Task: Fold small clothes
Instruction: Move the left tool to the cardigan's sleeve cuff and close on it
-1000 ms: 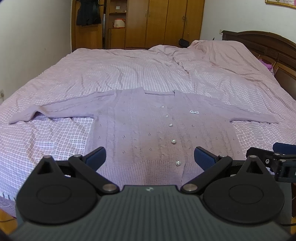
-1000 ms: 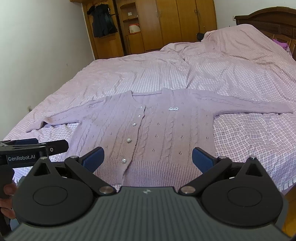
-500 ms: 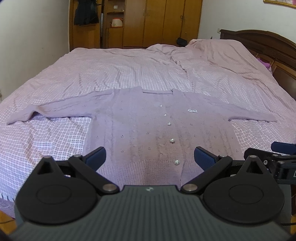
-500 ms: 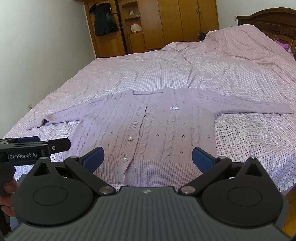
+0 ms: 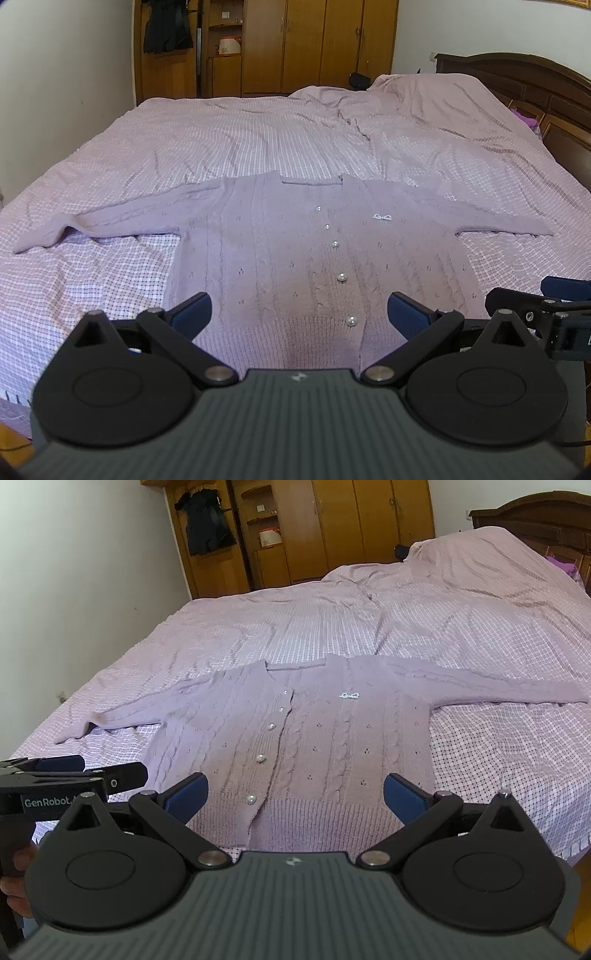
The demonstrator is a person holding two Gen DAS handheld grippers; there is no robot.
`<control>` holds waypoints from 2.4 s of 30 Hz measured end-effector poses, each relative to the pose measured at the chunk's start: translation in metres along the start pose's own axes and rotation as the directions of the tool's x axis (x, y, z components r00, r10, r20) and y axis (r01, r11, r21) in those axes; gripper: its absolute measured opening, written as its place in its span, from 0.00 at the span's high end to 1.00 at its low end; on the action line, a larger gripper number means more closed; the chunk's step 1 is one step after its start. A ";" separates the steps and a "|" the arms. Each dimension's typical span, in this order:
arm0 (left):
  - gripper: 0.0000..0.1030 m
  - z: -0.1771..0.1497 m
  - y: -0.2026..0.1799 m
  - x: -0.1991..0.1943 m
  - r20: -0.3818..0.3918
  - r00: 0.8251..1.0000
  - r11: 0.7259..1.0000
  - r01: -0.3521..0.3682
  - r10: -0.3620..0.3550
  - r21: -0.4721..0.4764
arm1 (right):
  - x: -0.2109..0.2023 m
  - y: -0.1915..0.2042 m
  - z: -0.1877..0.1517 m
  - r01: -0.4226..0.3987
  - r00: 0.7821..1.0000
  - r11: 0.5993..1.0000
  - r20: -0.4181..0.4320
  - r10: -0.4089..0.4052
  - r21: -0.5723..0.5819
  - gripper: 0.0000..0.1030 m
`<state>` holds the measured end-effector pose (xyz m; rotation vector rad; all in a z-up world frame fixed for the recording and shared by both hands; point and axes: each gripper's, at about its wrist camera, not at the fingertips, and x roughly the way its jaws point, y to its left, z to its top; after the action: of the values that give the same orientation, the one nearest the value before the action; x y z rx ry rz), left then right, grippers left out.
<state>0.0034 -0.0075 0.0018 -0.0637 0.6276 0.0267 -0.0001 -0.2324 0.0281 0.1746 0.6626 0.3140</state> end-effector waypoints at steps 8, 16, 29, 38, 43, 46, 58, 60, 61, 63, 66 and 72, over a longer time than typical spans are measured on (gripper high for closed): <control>0.00 -0.001 0.010 0.015 -0.027 1.000 1.000 -0.003 0.003 -0.015 | 0.018 0.008 0.000 -0.006 1.000 1.000 -0.025 0.006 -0.012 0.00; 0.00 -0.002 0.045 0.036 -0.062 0.998 0.997 -0.036 0.032 -0.065 | 0.051 0.030 0.010 -0.027 0.999 0.999 -0.044 0.025 -0.036 0.00; 0.00 -0.004 0.130 0.067 -0.124 0.989 0.983 -0.097 0.078 -0.155 | 0.122 0.114 0.034 -0.079 0.990 0.986 -0.131 0.060 -0.144 0.00; 0.00 -0.007 0.199 0.078 -0.154 0.977 0.965 -0.175 0.147 -0.194 | 0.180 0.186 0.051 -0.173 0.975 0.960 -0.176 0.135 -0.222 0.00; 0.00 -0.007 0.238 0.084 -0.170 0.966 0.949 -0.229 0.194 -0.216 | 0.213 0.224 0.051 -0.233 0.960 0.940 -0.214 0.182 -0.249 0.00; 0.00 -0.006 0.264 0.089 -0.179 0.961 0.938 -0.252 0.213 -0.239 | 0.231 0.248 0.051 -0.269 0.950 0.924 -0.233 0.207 -0.274 0.00; 0.00 0.013 0.389 0.112 -0.126 0.972 0.879 -0.232 0.197 -0.416 | 0.296 0.312 0.068 -0.359 0.922 0.880 -0.263 0.284 -0.311 0.00; 0.00 0.019 0.415 0.117 -0.110 0.980 0.852 -0.197 0.164 -0.485 | 0.304 0.318 0.069 -0.372 0.917 0.874 -0.272 0.293 -0.313 0.00; 0.00 0.023 0.428 0.122 -0.102 0.982 0.844 -0.190 0.160 -0.502 | 0.309 0.321 0.070 -0.379 0.914 0.873 -0.275 0.299 -0.309 0.00; 0.00 0.031 0.447 0.133 -0.091 0.979 0.847 -0.206 0.185 -0.490 | 0.317 0.327 0.073 -0.393 0.906 0.870 -0.284 0.312 -0.298 0.00; 0.00 0.037 0.474 0.156 -0.118 0.966 0.846 -0.260 0.232 -0.466 | 0.326 0.335 0.078 -0.410 0.899 0.865 -0.285 0.332 -0.289 0.00; 0.02 0.034 0.517 0.183 -0.135 0.980 0.828 -0.195 0.145 -0.526 | 0.330 0.344 0.082 -0.429 0.895 0.850 -0.270 0.355 -0.306 0.00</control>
<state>0.1488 0.5120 -0.1051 -0.5595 0.7002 0.3784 0.2180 0.1984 -0.0095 -0.0780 0.7593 0.8554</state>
